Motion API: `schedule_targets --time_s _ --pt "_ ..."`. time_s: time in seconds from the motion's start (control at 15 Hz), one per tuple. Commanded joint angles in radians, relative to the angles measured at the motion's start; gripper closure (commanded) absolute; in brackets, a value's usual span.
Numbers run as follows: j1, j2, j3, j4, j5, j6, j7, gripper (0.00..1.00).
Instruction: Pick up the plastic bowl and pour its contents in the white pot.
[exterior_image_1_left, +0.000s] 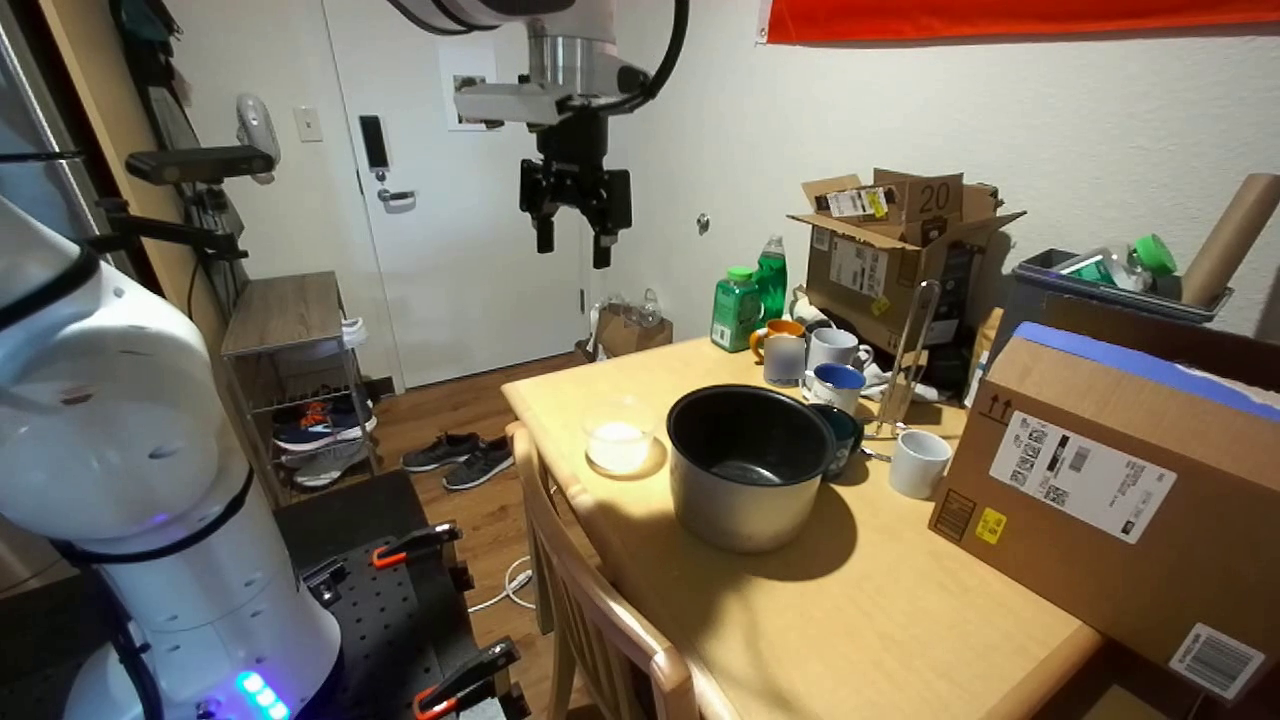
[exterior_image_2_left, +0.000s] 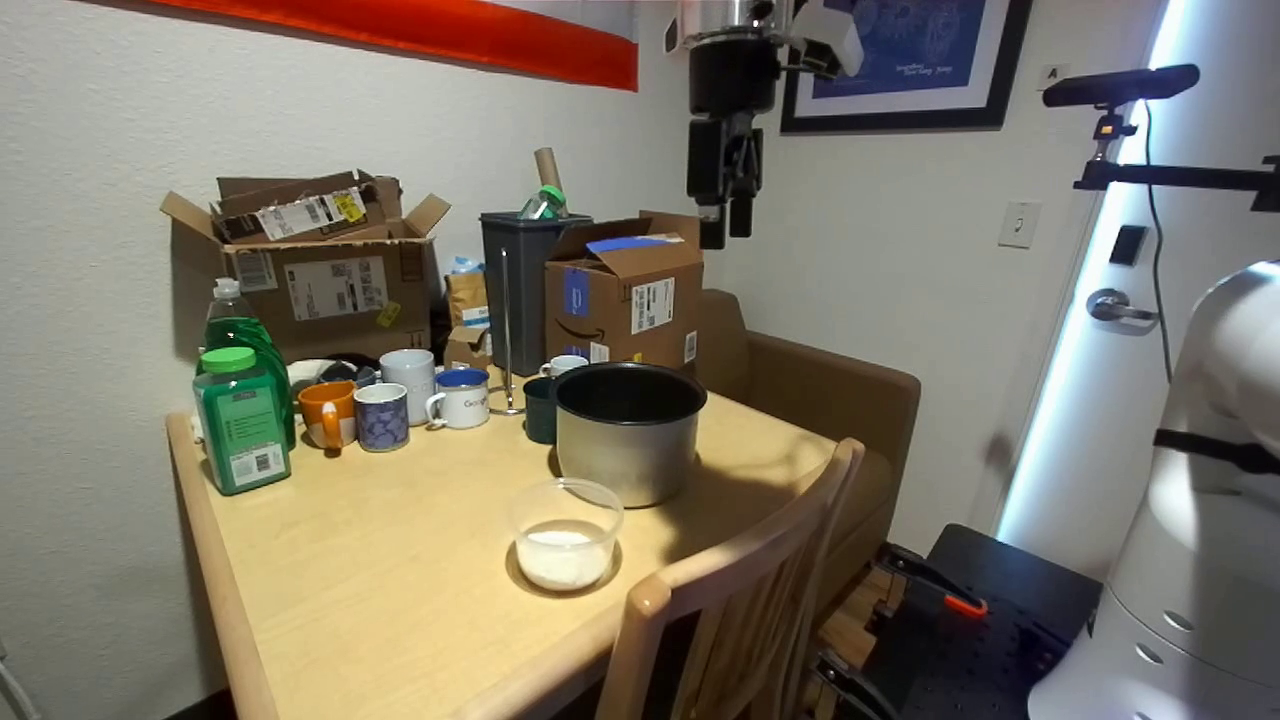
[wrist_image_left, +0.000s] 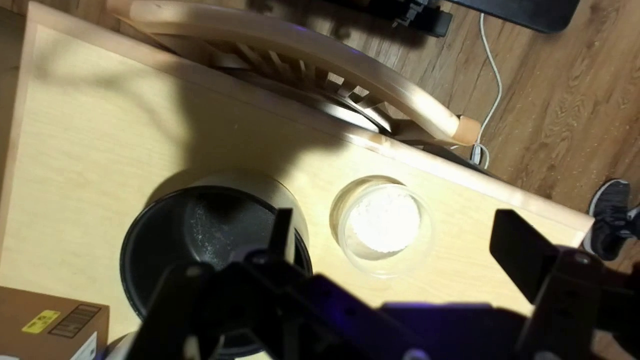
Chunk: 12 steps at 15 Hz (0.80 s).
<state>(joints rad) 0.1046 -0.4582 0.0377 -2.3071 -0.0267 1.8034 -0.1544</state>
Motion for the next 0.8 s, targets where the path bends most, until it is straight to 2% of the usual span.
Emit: schedule_targets --time_s 0.0,0.13,0.2,0.73 --pt "0.014 0.058 0.035 -0.005 -0.022 0.098 0.004 0.0" --pt "0.013 0.091 0.047 0.01 -0.043 0.127 0.001 0.0" --pt "0.014 0.065 0.038 -0.003 -0.016 0.101 0.001 0.0" --pt "0.018 0.088 0.053 0.001 -0.028 0.134 0.02 0.0"
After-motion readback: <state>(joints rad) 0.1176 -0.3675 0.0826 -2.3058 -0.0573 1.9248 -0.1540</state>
